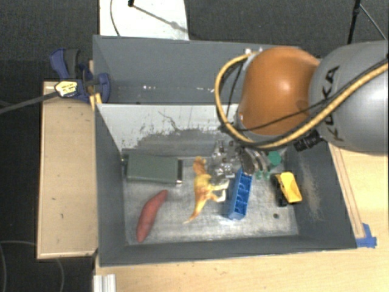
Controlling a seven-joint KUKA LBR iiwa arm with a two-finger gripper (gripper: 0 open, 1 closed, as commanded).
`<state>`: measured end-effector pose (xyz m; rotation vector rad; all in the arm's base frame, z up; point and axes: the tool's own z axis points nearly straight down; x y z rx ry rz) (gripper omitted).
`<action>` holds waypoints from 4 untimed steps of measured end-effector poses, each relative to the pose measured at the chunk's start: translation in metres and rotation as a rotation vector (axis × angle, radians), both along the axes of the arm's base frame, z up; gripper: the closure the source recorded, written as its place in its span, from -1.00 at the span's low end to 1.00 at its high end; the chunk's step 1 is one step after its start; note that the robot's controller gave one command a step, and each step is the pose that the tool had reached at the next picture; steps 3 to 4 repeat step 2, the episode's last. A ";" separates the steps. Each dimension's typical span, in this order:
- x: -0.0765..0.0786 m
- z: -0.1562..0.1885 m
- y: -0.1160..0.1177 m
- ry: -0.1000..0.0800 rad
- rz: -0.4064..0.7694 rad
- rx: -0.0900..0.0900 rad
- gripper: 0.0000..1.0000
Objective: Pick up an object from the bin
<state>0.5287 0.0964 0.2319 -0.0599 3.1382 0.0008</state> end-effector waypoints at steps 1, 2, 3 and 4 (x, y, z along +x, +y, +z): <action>0.000 0.000 0.000 0.000 0.000 0.000 1.00; -0.016 -0.014 -0.005 0.002 0.433 -0.001 1.00; -0.016 -0.014 -0.005 0.002 0.433 -0.001 1.00; -0.016 -0.014 -0.005 0.002 0.433 -0.001 1.00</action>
Offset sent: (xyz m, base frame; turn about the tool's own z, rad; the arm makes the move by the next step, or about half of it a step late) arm -0.0166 -0.0055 -0.0141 -0.4342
